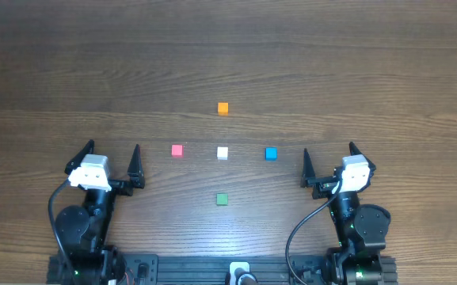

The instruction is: Stack Cubes

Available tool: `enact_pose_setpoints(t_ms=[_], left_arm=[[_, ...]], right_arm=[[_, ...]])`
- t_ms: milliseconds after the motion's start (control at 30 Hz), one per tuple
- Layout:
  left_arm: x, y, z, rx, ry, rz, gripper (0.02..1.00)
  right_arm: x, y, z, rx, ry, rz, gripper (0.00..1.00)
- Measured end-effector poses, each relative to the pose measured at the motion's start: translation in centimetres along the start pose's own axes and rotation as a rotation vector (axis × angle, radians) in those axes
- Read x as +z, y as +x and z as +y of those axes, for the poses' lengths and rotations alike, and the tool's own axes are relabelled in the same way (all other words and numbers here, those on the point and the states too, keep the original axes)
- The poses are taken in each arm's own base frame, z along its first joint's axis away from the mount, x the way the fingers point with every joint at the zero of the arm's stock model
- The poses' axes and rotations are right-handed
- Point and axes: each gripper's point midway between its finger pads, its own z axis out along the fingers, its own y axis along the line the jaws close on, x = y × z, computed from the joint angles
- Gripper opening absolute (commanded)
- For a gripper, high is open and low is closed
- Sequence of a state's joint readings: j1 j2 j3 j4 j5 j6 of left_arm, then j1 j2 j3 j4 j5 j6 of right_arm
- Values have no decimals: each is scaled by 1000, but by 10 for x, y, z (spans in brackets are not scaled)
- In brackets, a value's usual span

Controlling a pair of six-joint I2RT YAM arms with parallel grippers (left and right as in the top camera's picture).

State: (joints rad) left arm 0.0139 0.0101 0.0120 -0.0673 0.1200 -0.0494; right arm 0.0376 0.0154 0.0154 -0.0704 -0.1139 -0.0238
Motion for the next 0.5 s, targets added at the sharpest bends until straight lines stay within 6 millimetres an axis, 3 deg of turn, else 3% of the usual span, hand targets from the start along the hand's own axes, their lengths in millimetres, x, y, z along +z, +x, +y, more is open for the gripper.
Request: enact_pose_setpoints(t_ms=[333,500], left_arm=[[4,7,-7,-104,28,75,998],[14,-12,-28,-141,106,222,998]], right_arm=[[0,0,0,0,0,0,993],[0,0,0,0,0,-2,993]])
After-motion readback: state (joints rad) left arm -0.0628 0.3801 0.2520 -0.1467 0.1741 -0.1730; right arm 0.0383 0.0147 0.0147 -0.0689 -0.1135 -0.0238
